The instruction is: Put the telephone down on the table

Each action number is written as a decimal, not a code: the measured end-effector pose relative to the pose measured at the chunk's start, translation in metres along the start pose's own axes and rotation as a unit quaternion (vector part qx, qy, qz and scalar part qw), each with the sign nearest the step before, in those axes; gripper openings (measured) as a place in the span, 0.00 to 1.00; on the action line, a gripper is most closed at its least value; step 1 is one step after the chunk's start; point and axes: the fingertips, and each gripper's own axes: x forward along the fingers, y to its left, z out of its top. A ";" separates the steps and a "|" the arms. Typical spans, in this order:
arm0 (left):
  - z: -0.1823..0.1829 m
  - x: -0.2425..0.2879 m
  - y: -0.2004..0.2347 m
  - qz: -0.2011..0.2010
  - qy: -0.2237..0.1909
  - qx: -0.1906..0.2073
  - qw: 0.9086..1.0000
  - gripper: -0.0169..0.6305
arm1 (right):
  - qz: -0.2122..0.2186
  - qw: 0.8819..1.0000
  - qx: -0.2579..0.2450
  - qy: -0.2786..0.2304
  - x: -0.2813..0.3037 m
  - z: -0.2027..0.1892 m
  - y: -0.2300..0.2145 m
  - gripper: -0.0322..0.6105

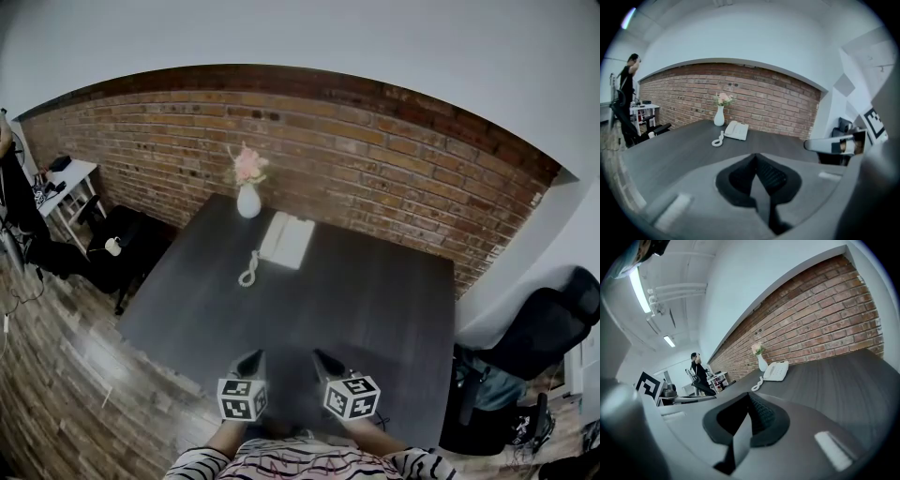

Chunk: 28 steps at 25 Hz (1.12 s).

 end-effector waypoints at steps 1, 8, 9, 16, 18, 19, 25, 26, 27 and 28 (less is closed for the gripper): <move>-0.005 -0.003 -0.002 0.003 0.002 -0.001 1.000 0.03 | 0.001 1.000 0.000 0.003 -0.003 -0.003 0.000 0.05; -0.019 -0.017 -0.015 0.019 0.006 -0.005 1.000 0.03 | 0.008 1.000 0.009 0.019 -0.020 -0.022 -0.003 0.05; -0.020 -0.019 -0.017 0.020 0.007 -0.005 1.000 0.03 | 0.008 1.000 0.011 0.021 -0.022 -0.024 -0.004 0.05; -0.034 -0.024 -0.032 0.023 0.017 -0.002 1.000 0.03 | 0.011 0.999 0.019 0.033 -0.033 -0.034 -0.011 0.05; -0.040 -0.024 -0.033 0.026 0.024 0.000 0.999 0.03 | 0.011 0.999 0.022 0.034 -0.035 -0.035 -0.013 0.05; -0.041 -0.024 -0.034 0.027 0.026 0.001 0.999 0.03 | 0.011 0.999 0.024 0.035 -0.036 -0.036 -0.014 0.05; -0.043 -0.025 -0.035 0.032 0.028 -0.004 0.999 0.03 | 0.017 0.999 0.024 0.041 -0.036 -0.038 -0.014 0.05; -0.043 -0.024 -0.035 0.033 0.028 -0.005 0.999 0.03 | 0.018 0.999 0.024 0.042 -0.035 -0.038 -0.015 0.05; -0.042 -0.024 -0.036 0.033 0.029 -0.007 0.999 0.03 | 0.018 0.999 0.023 0.043 -0.035 -0.038 -0.016 0.05; -0.041 -0.024 -0.037 0.033 0.030 -0.009 0.999 0.03 | 0.018 0.999 0.022 0.045 -0.035 -0.038 -0.016 0.05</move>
